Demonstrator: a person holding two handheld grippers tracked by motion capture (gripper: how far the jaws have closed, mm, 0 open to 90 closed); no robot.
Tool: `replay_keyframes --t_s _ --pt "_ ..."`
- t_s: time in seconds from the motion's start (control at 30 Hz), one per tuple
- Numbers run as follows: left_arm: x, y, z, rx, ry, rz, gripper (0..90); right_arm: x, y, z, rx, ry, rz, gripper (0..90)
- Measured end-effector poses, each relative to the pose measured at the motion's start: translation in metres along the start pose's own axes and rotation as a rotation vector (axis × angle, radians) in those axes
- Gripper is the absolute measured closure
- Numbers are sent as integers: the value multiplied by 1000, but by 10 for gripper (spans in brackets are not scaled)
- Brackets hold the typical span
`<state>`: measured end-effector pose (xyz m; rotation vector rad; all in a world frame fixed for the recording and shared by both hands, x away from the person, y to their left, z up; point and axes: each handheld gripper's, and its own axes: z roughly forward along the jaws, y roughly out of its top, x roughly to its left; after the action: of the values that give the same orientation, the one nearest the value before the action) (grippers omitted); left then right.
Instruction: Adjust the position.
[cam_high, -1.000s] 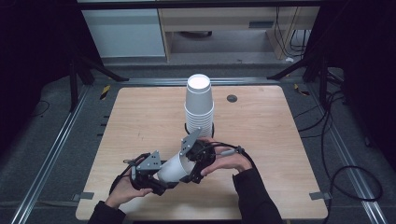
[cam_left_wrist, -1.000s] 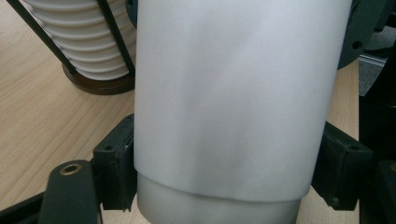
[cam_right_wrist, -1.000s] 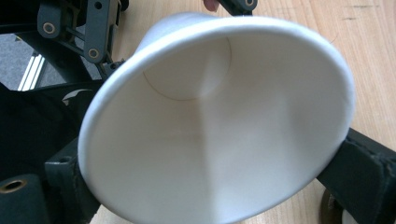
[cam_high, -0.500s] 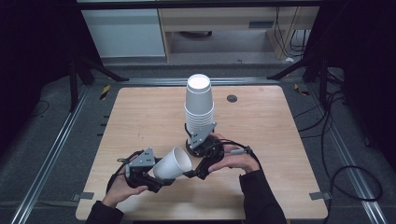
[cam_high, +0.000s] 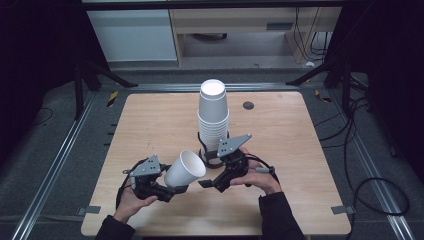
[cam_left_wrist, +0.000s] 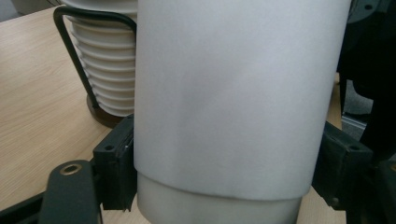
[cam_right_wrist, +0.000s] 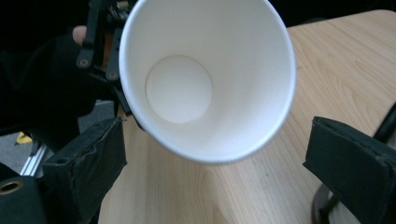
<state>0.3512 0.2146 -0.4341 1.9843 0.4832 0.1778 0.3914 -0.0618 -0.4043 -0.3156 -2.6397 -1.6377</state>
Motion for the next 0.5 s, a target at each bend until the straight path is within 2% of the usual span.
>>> replay_keyframes --t_s 0.23,0.5 --pt "-4 1 5 -17 -9 3 221 2 0 11 -35 12 17 49" --pt "-9 2 11 -1 -10 21 221 2 -1 24 -60 32 43 45"
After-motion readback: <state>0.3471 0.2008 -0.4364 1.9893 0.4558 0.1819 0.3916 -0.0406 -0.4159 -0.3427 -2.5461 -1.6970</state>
